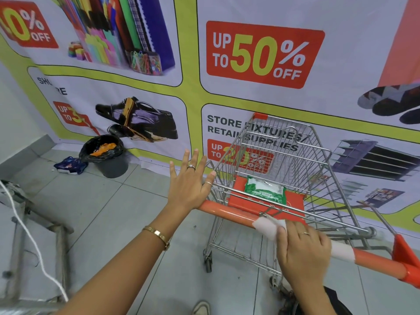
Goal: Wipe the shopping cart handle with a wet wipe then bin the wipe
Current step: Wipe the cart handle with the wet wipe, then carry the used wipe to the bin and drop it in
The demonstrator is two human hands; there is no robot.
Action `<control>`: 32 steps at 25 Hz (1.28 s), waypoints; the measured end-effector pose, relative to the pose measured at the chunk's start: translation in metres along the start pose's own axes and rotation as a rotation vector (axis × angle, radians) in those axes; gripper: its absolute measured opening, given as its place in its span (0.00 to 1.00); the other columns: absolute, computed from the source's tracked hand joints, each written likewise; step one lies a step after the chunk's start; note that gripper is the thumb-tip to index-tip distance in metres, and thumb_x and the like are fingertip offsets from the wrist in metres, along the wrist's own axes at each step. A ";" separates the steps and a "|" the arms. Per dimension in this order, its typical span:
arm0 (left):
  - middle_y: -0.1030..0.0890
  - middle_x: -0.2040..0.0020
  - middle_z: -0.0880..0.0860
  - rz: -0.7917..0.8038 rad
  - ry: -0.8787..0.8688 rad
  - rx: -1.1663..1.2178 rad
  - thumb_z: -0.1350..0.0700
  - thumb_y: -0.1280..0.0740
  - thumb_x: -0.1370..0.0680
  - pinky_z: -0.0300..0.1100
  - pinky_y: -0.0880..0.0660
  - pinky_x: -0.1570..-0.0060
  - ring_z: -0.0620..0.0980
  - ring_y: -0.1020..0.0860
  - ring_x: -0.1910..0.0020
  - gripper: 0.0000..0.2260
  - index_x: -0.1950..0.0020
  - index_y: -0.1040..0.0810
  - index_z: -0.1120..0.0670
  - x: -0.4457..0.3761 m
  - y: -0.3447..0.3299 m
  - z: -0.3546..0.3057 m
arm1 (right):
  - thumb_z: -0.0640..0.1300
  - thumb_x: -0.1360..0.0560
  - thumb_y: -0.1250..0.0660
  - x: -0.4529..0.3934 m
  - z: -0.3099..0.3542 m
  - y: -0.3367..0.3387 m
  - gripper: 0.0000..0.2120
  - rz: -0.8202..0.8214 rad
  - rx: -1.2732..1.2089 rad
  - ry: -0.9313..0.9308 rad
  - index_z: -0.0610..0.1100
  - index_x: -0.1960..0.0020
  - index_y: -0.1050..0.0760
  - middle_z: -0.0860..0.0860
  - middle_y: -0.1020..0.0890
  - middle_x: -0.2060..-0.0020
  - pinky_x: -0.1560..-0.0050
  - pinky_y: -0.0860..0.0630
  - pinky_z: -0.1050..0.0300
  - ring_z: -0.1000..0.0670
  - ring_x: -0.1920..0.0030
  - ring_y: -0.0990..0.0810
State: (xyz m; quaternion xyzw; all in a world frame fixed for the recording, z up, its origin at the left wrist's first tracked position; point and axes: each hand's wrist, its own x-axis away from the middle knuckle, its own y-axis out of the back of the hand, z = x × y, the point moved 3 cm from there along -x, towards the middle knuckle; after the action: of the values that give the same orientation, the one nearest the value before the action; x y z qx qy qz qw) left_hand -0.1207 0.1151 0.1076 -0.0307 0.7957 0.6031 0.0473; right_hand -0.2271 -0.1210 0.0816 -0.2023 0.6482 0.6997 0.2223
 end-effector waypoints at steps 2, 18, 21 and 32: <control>0.50 0.22 0.51 0.004 0.002 0.005 0.35 0.64 0.30 0.60 0.58 0.27 0.51 0.57 0.23 0.36 0.25 0.48 0.49 -0.001 0.000 0.000 | 0.48 0.24 0.49 -0.002 0.015 -0.002 0.19 0.033 -0.032 -0.119 0.42 0.59 0.21 0.47 0.19 0.70 0.58 0.38 0.52 0.43 0.67 0.22; 0.38 0.25 0.55 0.091 0.157 0.604 0.52 0.42 0.21 0.50 0.45 0.27 0.53 0.41 0.26 0.19 0.30 0.34 0.54 -0.008 0.005 0.019 | 0.51 0.31 0.34 -0.060 0.044 0.049 0.03 -0.024 -1.346 -0.562 0.55 0.61 0.22 0.60 0.21 0.57 0.54 0.26 0.69 0.62 0.55 0.23; 0.27 0.33 0.54 0.097 0.036 0.694 0.56 0.35 0.24 0.42 0.35 0.37 0.51 0.31 0.33 0.14 0.39 0.25 0.54 -0.020 0.020 0.004 | 0.36 0.30 0.30 -0.086 0.021 0.071 0.12 0.026 -1.308 -0.518 0.53 0.65 0.19 0.58 0.18 0.67 0.63 0.26 0.71 0.61 0.65 0.23; 0.15 0.69 0.45 0.803 -0.560 1.083 0.48 0.25 0.42 0.35 0.23 0.63 0.45 0.20 0.65 0.08 0.68 0.15 0.50 -0.053 0.058 -0.142 | 0.33 0.23 0.45 -0.131 -0.040 0.105 0.15 -0.119 -1.523 -0.657 0.44 0.60 0.23 0.56 0.19 0.72 0.74 0.30 0.67 0.56 0.72 0.26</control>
State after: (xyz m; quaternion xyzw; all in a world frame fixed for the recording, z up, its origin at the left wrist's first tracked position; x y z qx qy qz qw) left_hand -0.0800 -0.0063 0.2067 0.4466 0.8904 0.0809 0.0327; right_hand -0.1802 -0.1733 0.2388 -0.1165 -0.1123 0.9574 0.2391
